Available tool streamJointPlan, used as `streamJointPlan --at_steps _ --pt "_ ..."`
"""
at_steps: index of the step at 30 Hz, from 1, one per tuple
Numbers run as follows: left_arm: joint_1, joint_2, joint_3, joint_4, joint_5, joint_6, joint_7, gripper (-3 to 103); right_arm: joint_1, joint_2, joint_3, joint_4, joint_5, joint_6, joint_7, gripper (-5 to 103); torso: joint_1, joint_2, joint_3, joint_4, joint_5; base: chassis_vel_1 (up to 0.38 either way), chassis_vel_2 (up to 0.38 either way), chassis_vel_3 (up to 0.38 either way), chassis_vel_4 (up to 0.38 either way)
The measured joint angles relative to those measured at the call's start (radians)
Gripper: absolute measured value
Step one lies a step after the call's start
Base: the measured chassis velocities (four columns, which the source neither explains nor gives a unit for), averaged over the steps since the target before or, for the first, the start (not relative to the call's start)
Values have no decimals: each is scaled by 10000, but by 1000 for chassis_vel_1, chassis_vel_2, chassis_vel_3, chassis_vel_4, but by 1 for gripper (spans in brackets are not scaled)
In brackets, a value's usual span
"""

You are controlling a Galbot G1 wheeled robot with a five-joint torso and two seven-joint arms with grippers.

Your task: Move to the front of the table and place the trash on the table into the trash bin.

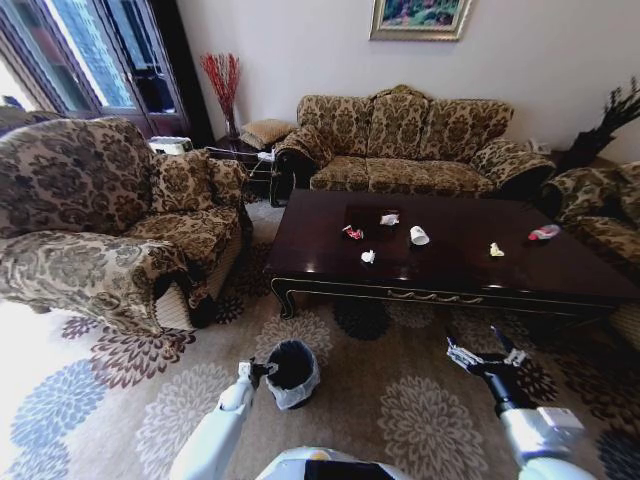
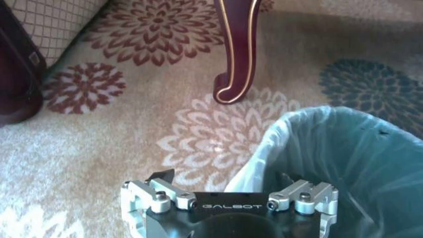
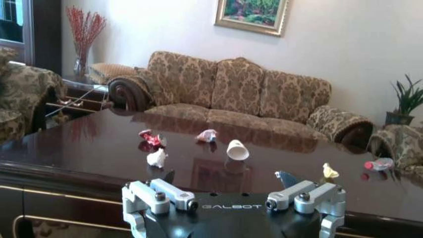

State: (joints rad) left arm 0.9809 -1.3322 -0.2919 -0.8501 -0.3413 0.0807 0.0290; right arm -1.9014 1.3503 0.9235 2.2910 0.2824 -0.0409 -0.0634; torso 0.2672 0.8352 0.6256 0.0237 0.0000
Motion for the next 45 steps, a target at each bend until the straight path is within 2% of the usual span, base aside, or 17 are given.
streamJointPlan --at_steps 7,15,16,19,20,21,23,24,25,28,33,34,35,37,38,40,45 --pt "-421 -139 194 465 -77 699 86 100 17 -104 221 -555 107 307 -6 100 0 0 0 1 1 0 0 0 0" --pt "-558 -286 262 840 61 825 157 100 6 -129 334 -642 205 384 26 100 0 0 0 0 0 0 0 0 0" --pt "-579 -308 248 878 171 825 205 103 -11 -133 342 -624 211 388 42 100 0 0 0 0 0 0 0 0 0" --pt "-581 -299 205 855 343 799 295 100 -11 -118 338 -552 209 387 71 100 0 0 0 1 0 0 0 0 0" --pt "-580 -287 190 852 434 763 331 95 -1 -97 328 -517 205 384 80 100 0 0 0 0 0 0 0 0 0" --pt "-586 -270 182 885 520 711 375 85 13 -63 305 -476 190 374 87 100 0 0 -1 0 1 0 0 0 0" --pt "-590 -265 181 915 554 691 387 85 20 -47 294 -462 184 370 88 100 0 0 0 0 1 0 0 0 0" --pt "-592 -262 169 961 614 663 395 80 30 -29 281 -447 180 362 89 100 0 0 -1 0 0 0 0 0 0" --pt "-592 -262 169 961 614 663 395 80 30 -29 281 -447 180 362 89 100 0 0 -1 0 0 0 0 0 0" --pt "-560 -261 52 968 807 610 399 63 63 -74 272 -507 179 361 93 100 0 0 0 -1 1 0 0 0 0" --pt "-494 -243 -35 879 865 599 426 52 126 -168 258 -521 183 301 126 100 0 0 0 1 0 0 0 0 0" --pt "-474 -236 -72 855 883 590 444 41 171 -205 240 -502 185 227 143 100 0 0 -1 -2 -1 0 0 0 0" --pt "-459 -236 -122 845 895 588 451 36 207 -230 213 -454 189 144 169 100 0 0 -1 -2 -4 0 0 0 0" --pt "-447 -233 -164 836 903 586 451 36 230 -244 191 -420 192 94 185 100 0 0 0 -2 -2 0 0 0 0" --pt "-416 -225 -217 815 909 573 462 25 253 -263 164 -376 191 42 196 100 0 0 0 -1 0 0 0 0 0" --pt "-376 -203 -250 780 911 566 489 25 260 -271 143 -328 188 0 200 100 0 0 0 -1 -2 0 0 0 0" --pt "-180 -115 -365 632 914 520 555 4 223 -266 119 -129 174 -66 217 100 0 0 0 2 -1 0 0 0 0"
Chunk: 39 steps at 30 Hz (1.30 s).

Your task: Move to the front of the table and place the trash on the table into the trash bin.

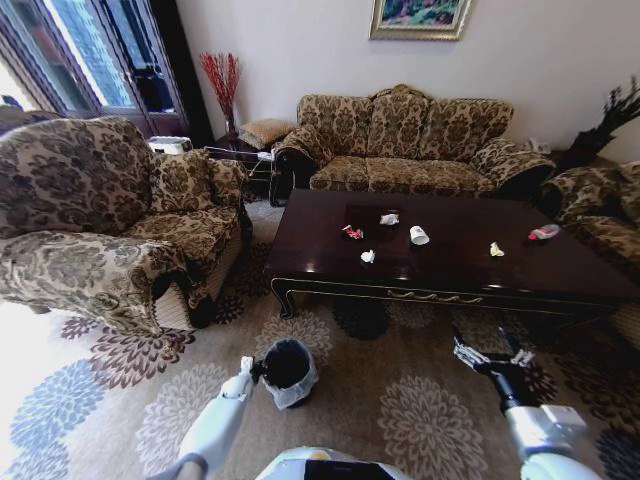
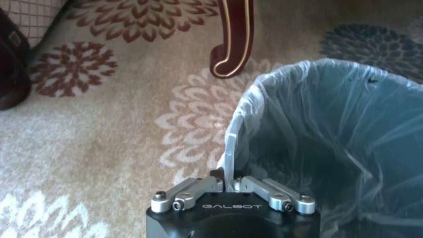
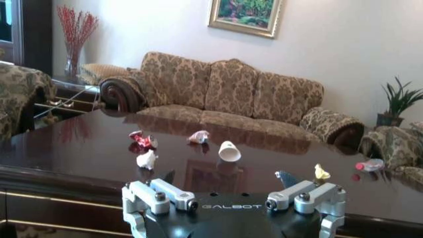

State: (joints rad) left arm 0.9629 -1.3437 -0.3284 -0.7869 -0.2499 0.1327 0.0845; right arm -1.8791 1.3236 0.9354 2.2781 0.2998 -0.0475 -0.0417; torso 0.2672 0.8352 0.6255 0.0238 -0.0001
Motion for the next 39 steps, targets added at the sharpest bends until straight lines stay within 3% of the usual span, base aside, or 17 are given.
streamJointPlan --at_steps 11,16,17,19,21,23,26,27,29,34,35,39 --pt "566 2 -117 -712 16 -102 -79 2 -145 86 59 121 -5 42 93 100 0 0 1 -1 1 0 0 0 0" --pt "1121 114 -252 -2112 17 22 -389 2 -125 71 66 147 18 41 134 100 0 0 0 -3 1 0 0 0 0" --pt "1515 221 -445 -3165 39 181 -432 2 -80 0 70 157 45 6 157 100 0 0 0 -3 1 0 0 0 0" --pt "1677 265 -520 -3575 40 266 -451 2 -60 -28 72 162 65 -17 159 100 0 0 0 -3 0 0 0 0 0" --pt "2898 591 -1137 -6577 18 979 -593 2 116 -244 80 270 224 -266 176 100 0 0 -1 2 2 0 0 0 0" --pt "3109 650 -1268 -7165 20 1093 -630 2 157 -296 80 316 271 -333 176 100 0 0 0 3 3 0 0 0 0" --pt "3944 818 -2042 -9666 -45 1483 -1034 2 317 -456 65 613 486 -708 175 100 0 1 -1 -5 0 0 0 0 0" --pt "3944 818 -2042 -9666 -45 1483 -1034 2 317 -456 65 613 486 -708 175 100 0 1 -1 -5 0 0 0 0 0" --pt "4239 934 -2455 -10918 -186 1724 -1419 2 381 -501 59 715 536 -833 172 100 0 1 -1 5 3 0 0 0 0" --pt "4535 1257 -3127 -13344 -869 2547 -2011 2 415 -521 58 859 569 -874 140 100 0 1 -1 -5 0 0 0 0 0" --pt "4535 1257 -3127 -13344 -869 2547 -2011 2 415 -521 58 859 569 -874 140 100 0 1 -1 -5 0 0 0 0 0" --pt "4510 1679 -3356 -15064 -1583 3059 -2730 2 414 -518 119 1017 637 -829 191 100 0 1 -1 -4 1 0 0 0 0"
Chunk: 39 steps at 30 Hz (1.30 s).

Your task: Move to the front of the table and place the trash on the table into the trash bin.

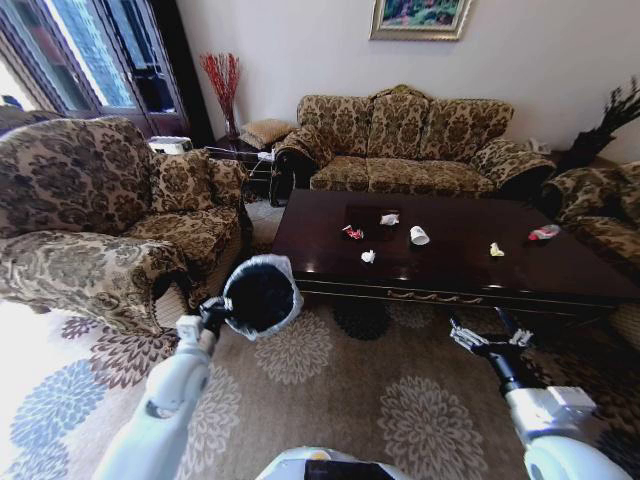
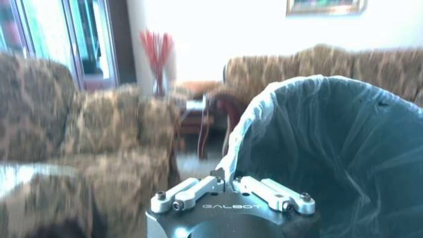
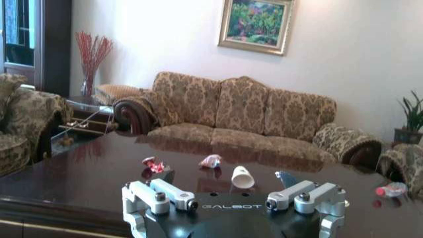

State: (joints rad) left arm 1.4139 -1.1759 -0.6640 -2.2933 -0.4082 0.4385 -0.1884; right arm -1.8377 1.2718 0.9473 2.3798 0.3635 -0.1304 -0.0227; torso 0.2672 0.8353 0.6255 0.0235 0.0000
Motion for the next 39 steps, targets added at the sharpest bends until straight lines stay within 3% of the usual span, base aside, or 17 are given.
streamJointPlan --at_steps 5,13,25,39 --pt "-86 395 -303 -1196 -650 206 -251 2 35 -14 77 193 100 87 158 100 0 0 0 2 0 0 0 0 0" --pt "-231 894 -443 -1300 -905 220 -239 2 181 85 -125 197 150 225 210 100 0 0 1 2 -1 0 0 0 0" --pt "-201 696 -305 -1141 -802 3 -221 2 193 177 -246 217 -38 208 12 100 -2 0 0 2 0 -108 90 112 -97" --pt "-86 506 -104 -1061 -688 -41 -189 2 281 326 -408 143 -195 164 -70 100 1 -2 1 0 -4 -255 267 269 -268"
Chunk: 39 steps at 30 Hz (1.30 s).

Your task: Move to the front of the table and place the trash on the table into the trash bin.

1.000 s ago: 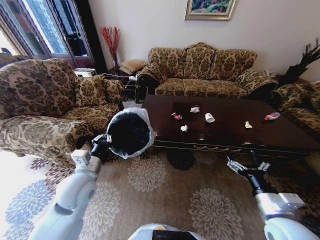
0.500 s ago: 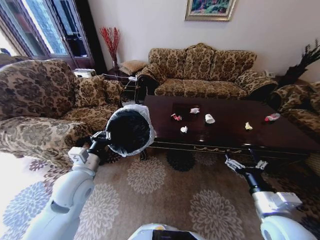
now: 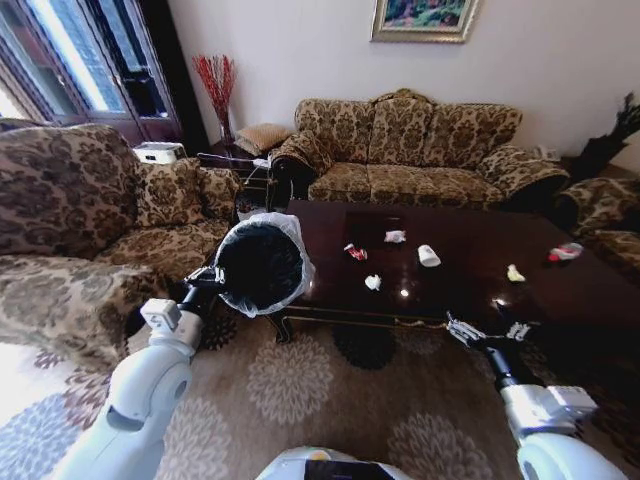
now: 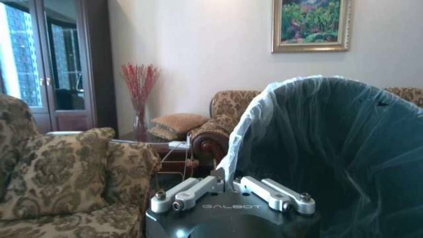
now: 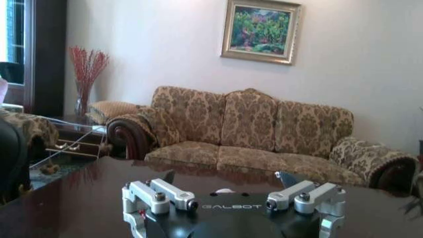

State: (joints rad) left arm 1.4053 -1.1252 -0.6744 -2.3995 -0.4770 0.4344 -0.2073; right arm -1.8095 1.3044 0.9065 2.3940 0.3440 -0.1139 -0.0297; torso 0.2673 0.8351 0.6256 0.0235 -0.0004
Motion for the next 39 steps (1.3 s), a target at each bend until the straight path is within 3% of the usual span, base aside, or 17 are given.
streamJointPlan --at_steps 4,13,19,24,26,30,39 --pt "-32 -1 58 77 -5 -15 0 2 76 -78 -6 -73 7 -23 -2 100 5 -1 2 1 3 -267 272 265 -265" --pt "-35 -42 154 171 -21 -26 -10 2 -67 -151 -436 -940 -539 701 -945 100 3 -2 1 3 4 -123 103 106 -96" --pt "-80 8 233 300 -41 -28 -11 2 589 -464 -1005 -2080 -547 473 -602 100 -14 5 -6 -1 3 7 -14 -22 11" --pt "-269 300 350 504 -155 -35 -34 2 1848 -938 -2062 -3476 -242 570 -368 100 1 2 1 13 5 0 0 0 0" --pt "-476 506 531 735 -230 -36 34 2 2325 -971 -2556 -4079 -243 641 -287 100 5 -1 3 -6 6 0 0 0 0" --pt "-513 704 567 861 -285 -61 80 2 3043 -1062 -3252 -4892 -251 643 -160 100 1 0 1 7 9 0 0 0 0" --pt "-482 806 487 860 -320 -141 147 2 4177 -1448 -4467 -6242 169 575 -122 100 0 0 1 2 4 0 0 0 0"
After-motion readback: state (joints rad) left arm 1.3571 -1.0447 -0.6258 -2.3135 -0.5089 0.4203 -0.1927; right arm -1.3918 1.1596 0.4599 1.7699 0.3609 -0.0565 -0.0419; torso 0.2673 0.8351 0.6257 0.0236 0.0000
